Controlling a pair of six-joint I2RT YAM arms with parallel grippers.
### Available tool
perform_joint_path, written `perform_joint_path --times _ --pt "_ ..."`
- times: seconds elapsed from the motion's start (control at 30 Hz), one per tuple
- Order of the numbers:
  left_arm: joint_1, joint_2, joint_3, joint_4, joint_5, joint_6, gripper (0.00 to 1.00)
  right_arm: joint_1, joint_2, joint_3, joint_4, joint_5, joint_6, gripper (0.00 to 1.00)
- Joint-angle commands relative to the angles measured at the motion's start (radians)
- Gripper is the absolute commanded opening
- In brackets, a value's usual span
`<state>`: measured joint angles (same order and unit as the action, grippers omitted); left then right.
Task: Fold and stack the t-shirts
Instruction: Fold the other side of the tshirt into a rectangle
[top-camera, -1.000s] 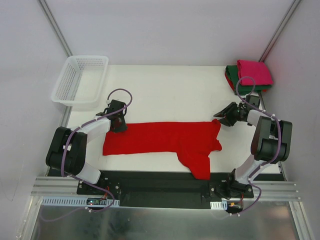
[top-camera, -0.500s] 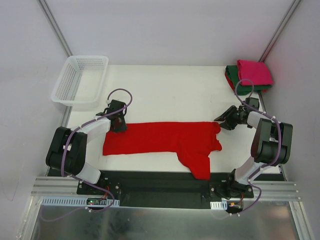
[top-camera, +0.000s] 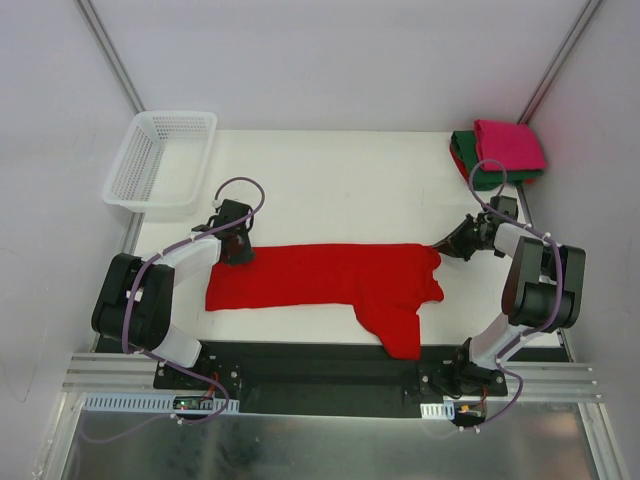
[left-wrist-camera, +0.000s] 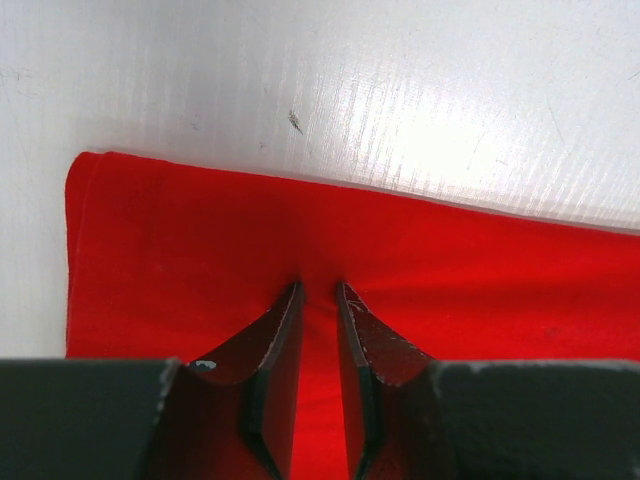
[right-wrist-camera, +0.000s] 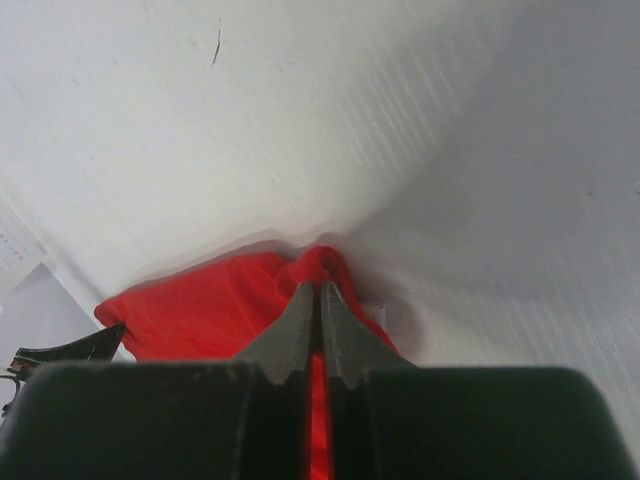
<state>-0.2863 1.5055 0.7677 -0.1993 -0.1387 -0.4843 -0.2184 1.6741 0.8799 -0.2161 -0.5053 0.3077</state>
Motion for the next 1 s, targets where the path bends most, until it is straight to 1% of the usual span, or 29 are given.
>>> perform_joint_path --times 0.0,0.1,0.27,0.53,0.77,0.83,0.87,0.9,0.97 --pt "0.009 0.007 0.002 -0.031 -0.002 0.012 0.19 -0.007 -0.047 -0.002 -0.003 0.019 -0.006 0.01" --pt "0.009 0.007 0.001 -0.029 -0.004 0.012 0.19 -0.009 -0.068 -0.013 0.004 0.039 0.008 0.01" --pt "0.01 0.007 -0.002 -0.029 -0.006 0.012 0.19 -0.019 -0.122 -0.015 0.009 0.116 0.04 0.01" --pt "0.012 0.01 0.001 -0.028 -0.007 0.01 0.18 -0.033 -0.145 0.03 -0.005 0.211 0.096 0.01" --pt "0.012 0.019 0.002 -0.031 -0.007 0.007 0.15 -0.041 -0.157 0.057 -0.034 0.281 0.097 0.01" --pt "0.012 0.025 0.005 -0.031 -0.009 0.006 0.08 -0.044 -0.149 0.065 -0.043 0.289 0.093 0.01" --pt "0.012 0.03 0.007 -0.031 -0.01 0.003 0.02 -0.044 -0.145 0.07 -0.048 0.29 0.088 0.01" --pt "0.013 0.035 0.011 -0.029 -0.012 0.0 0.0 -0.045 -0.143 0.076 -0.055 0.289 0.087 0.01" --pt "0.013 0.054 0.019 -0.034 -0.004 0.0 0.0 -0.049 -0.134 0.079 -0.054 0.283 0.088 0.01"
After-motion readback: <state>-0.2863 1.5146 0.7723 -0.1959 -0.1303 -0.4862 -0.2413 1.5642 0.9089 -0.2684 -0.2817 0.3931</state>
